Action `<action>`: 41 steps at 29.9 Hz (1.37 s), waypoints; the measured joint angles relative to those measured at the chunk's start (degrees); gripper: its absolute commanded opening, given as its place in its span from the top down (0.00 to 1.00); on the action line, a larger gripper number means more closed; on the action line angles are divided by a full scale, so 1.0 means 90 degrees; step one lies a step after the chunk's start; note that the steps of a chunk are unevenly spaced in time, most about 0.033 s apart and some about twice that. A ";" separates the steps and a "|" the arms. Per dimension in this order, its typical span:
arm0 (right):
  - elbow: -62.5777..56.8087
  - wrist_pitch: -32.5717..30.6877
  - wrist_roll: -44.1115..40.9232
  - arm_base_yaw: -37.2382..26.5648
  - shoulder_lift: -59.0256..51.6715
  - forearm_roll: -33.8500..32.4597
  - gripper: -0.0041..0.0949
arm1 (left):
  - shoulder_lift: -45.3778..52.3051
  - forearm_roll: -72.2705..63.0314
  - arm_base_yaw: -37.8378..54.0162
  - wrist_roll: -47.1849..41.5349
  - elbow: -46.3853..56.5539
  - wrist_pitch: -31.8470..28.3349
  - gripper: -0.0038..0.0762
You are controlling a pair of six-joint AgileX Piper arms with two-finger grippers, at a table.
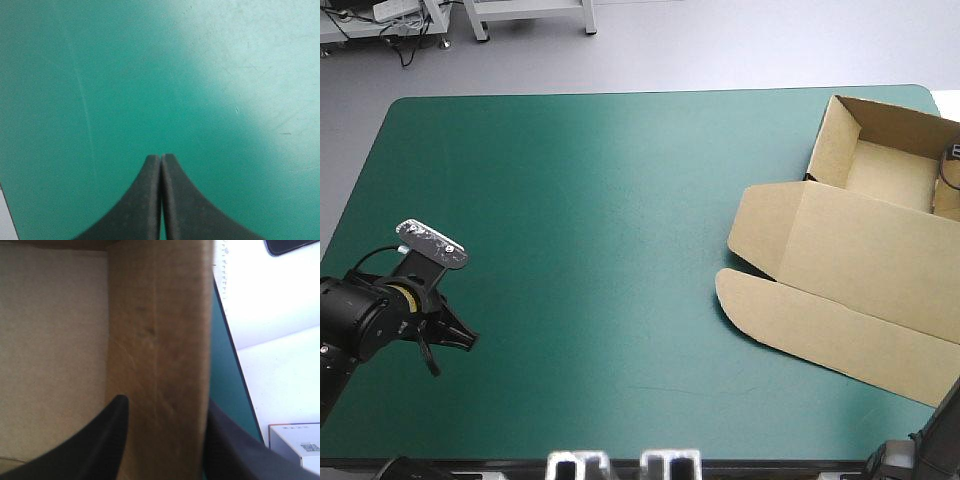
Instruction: Fold the box
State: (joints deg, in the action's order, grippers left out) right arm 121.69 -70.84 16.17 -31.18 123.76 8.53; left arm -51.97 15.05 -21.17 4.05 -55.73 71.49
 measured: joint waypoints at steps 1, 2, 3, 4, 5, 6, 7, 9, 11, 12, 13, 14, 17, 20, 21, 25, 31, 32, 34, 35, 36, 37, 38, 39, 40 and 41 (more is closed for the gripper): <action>0.0000 0.0036 -0.0050 -0.0013 -0.0013 -0.0025 0.24 | 0.0000 0.0000 0.0000 0.0000 0.0000 0.0000 0.96; 0.0000 0.0086 -0.0134 -0.0012 -0.0040 -0.0089 0.23 | 0.0000 0.0000 0.0000 0.0000 0.0000 0.0000 0.96; 0.0000 0.0125 -0.0235 -0.0012 -0.0072 -0.0171 0.23 | 0.0000 0.0000 0.0000 0.0000 0.0000 0.0000 0.96; 0.0025 0.0141 -0.0317 -0.0012 -0.0120 -0.0242 0.23 | 0.0000 0.0000 0.0000 0.0000 0.0000 0.0000 0.96; 0.0073 0.0141 -0.0407 -0.0012 -0.0186 -0.0314 0.23 | 0.0000 0.0000 0.0000 0.0000 0.0000 0.0000 0.96; 0.0144 0.0125 -0.0467 -0.0019 -0.0265 -0.0357 0.23 | 0.0000 0.0000 0.0000 0.0000 0.0000 0.0000 0.96; 0.0215 0.0097 -0.0497 -0.0019 -0.0342 -0.0372 0.23 | 0.0000 0.0000 0.0000 0.0000 0.0000 0.0000 0.96; 0.0421 0.0033 -0.0552 -0.0032 -0.0602 -0.0313 0.24 | 0.0000 0.0000 0.0000 -0.0111 0.0000 0.0000 0.96; 0.0637 -0.0012 -0.0556 -0.0032 -0.0900 -0.0077 0.28 | 0.0000 0.0000 0.0000 -0.0255 0.0000 0.0000 0.96; 0.0754 -0.0038 -0.0556 -0.0032 -0.1095 0.0113 0.30 | 0.0000 0.0000 0.0000 -0.0301 0.0000 0.0000 0.96; 0.0839 -0.0052 -0.0531 -0.0032 -0.1305 0.0303 0.34 | 0.0000 0.0000 0.0000 -0.0330 0.0000 0.0000 0.96; 0.0922 -0.0052 -0.0457 -0.0032 -0.1528 0.0589 0.39 | 0.0000 0.0000 0.0000 -0.0343 0.0000 0.0000 0.96; 0.1003 -0.0057 -0.0079 -0.0032 -0.2188 0.1709 0.59 | 0.0000 0.0000 0.0000 -0.0378 0.0000 0.0000 0.96; 0.0879 -0.0057 0.0360 0.0000 -0.2843 0.3079 0.83 | 0.0000 -0.0052 0.0000 -0.0407 0.0000 -0.0022 0.96; 0.0773 -0.0057 0.0525 0.0063 -0.3080 0.3376 0.89 | 0.0000 -0.0099 0.0000 -0.0413 0.0000 -0.0054 0.96; 0.0185 -0.0057 0.1056 0.0572 -0.3990 0.3569 0.98 | 0.0000 -0.0320 0.0000 -0.0412 0.0000 -0.0086 0.96; -0.1425 -0.0057 0.1304 0.1674 -0.5305 0.2819 0.98 | 0.0000 -0.0362 0.0000 -0.0370 0.0000 -0.0086 0.96; -0.1768 -0.0057 0.1311 0.1837 -0.5503 0.2753 0.98 | 0.0000 -0.0362 0.0000 -0.0379 0.0000 -0.0086 0.96; -0.2378 -0.0057 0.1309 0.2099 -0.5828 0.2706 0.98 | 0.0000 -0.0362 0.0000 -0.0379 0.0000 -0.0086 0.96; -0.2704 -0.0057 0.1292 0.2224 -0.5989 0.2698 0.98 | 0.0000 -0.0390 0.0000 -0.0379 0.0000 -0.0086 0.96; -0.3022 -0.0057 0.1273 0.2336 -0.6141 0.2693 0.98 | 0.0000 -0.0445 0.0000 -0.0379 0.0000 -0.0086 0.96; -0.3331 -0.0057 0.1267 0.2437 -0.6287 0.2693 0.98 | 0.0000 -0.0532 0.0000 -0.0379 0.0000 -0.0086 0.96; -0.3631 -0.0057 0.1267 0.2530 -0.6428 0.2663 0.98 | 0.0000 -0.0628 0.0000 -0.0379 0.0000 -0.0086 0.96; -0.3868 -0.0057 0.1267 0.2596 -0.6541 0.2638 0.98 | 0.0000 -0.0734 0.0000 -0.0379 0.0000 -0.0086 0.96; -0.4159 -0.0057 0.1254 0.2664 -0.6683 0.2579 0.98 | 0.0000 -0.0846 0.0000 -0.0379 0.0000 -0.0086 0.96; -0.4396 -0.0057 0.1247 0.2709 -0.6800 0.2481 0.98 | 0.0000 -0.0947 0.0000 -0.0371 0.0000 -0.0086 0.96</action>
State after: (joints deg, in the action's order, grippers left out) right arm 82.12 -71.36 27.39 -6.80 62.56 30.86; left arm -51.97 6.53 -21.17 0.71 -55.73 70.71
